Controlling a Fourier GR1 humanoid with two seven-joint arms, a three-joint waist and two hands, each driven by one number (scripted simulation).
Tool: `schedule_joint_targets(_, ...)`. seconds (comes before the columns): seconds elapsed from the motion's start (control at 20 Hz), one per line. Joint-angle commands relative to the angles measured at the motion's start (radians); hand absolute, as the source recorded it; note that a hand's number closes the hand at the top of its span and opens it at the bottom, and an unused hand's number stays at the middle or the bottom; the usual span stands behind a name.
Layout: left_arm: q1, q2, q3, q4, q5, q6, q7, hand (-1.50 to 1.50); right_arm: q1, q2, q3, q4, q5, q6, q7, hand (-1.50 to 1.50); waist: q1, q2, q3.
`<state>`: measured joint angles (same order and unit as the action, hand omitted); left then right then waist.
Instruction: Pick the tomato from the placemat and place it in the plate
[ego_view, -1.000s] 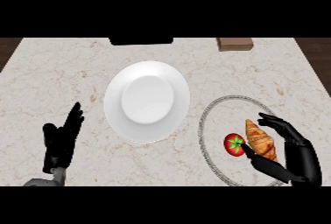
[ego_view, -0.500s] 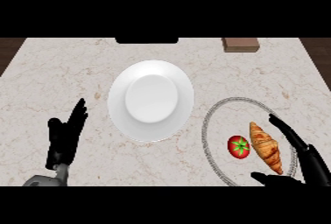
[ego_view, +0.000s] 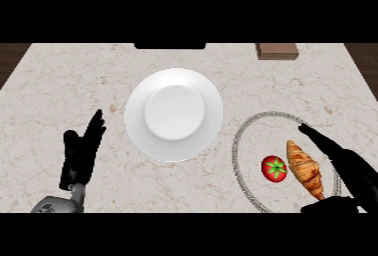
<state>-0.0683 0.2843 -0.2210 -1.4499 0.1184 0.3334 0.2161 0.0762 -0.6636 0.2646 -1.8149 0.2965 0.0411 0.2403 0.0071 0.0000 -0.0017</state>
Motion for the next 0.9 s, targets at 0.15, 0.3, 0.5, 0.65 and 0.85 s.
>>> schedule_joint_targets(0.15, 0.038, -0.067, -0.025, 0.006, -0.058, 0.032, -0.031, 0.00, -0.105, 0.030, 0.046, -0.016, 0.003, 0.197, 0.213, -1.50, -0.004, 0.000, 0.001)
schedule_joint_targets(0.3, 0.094, -0.027, 0.016, -0.054, -0.035, -0.035, -0.026, 0.00, -0.124, 0.109, 0.039, 0.018, 0.032, 0.211, 0.243, -1.50, -0.002, -0.001, 0.002)
schedule_joint_targets(0.5, 0.017, -0.067, 0.073, 0.062, -0.040, -0.070, -0.063, 0.00, -0.106, 0.122, -0.014, 0.094, 0.081, 0.260, 0.128, -1.50, -0.008, 0.000, 0.002)
schedule_joint_targets(0.65, -0.012, -0.088, 0.075, 0.055, -0.079, -0.068, -0.016, 0.00, -0.124, 0.174, -0.027, 0.115, 0.120, 0.295, 0.138, -1.50, -0.008, 0.000, 0.002)
schedule_joint_targets(0.85, 0.039, -0.062, 0.107, -0.052, -0.086, -0.105, 0.022, 0.00, -0.146, 0.234, -0.036, 0.116, 0.167, 0.329, 0.147, -1.50, -0.006, -0.001, 0.002)
